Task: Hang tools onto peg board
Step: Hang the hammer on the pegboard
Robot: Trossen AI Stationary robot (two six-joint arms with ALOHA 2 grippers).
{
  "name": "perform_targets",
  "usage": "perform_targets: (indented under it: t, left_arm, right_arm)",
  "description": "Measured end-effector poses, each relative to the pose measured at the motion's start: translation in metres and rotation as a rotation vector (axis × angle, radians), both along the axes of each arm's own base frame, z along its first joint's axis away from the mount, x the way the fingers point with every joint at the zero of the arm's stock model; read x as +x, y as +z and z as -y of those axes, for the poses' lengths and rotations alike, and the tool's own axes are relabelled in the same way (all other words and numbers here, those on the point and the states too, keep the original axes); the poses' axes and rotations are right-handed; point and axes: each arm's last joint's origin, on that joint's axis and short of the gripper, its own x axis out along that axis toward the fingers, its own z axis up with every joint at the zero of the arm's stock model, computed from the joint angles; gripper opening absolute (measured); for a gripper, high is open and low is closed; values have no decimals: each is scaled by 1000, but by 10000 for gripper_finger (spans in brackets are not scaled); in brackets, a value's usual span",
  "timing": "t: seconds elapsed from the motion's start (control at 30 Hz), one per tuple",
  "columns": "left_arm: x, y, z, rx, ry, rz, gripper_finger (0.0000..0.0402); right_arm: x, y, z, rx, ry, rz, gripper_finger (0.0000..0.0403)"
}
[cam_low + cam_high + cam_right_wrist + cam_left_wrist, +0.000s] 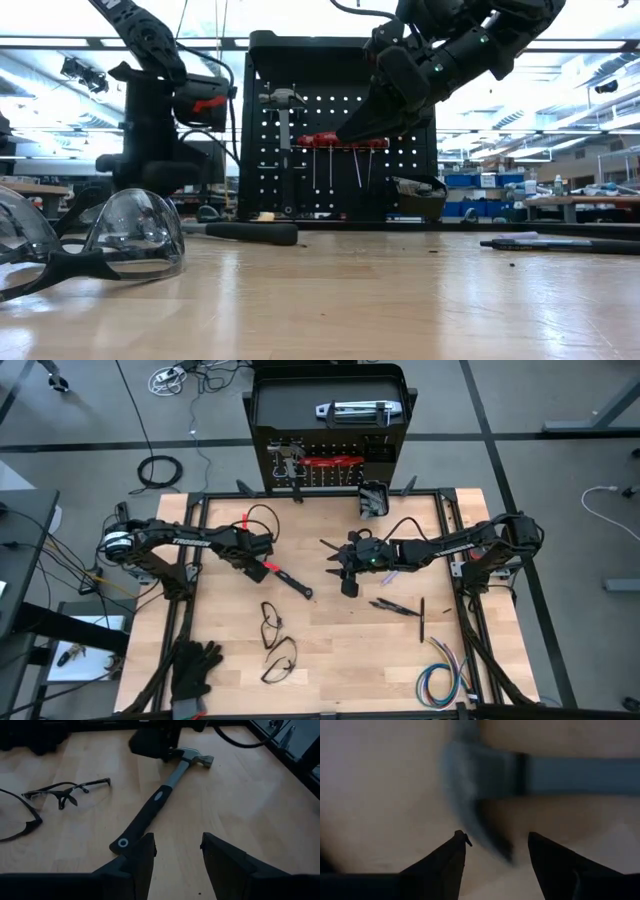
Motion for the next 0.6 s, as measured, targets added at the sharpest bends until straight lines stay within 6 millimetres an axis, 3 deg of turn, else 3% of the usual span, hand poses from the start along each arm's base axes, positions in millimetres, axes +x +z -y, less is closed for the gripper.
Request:
perform_targets:
  t: [0.13,0.4,0.6]
  left_arm:
    - [-7,1,-8,107,10,-90,214]
    - [-13,7,-26,507,-114,-311,214]
    - [-7,19,-27,532,-185,-346,214]
  right_arm:
    - [0,0,0,2,0,1,172]
    - [0,0,-1,2,1,1,171]
    - [0,0,-1,2,2,0,170]
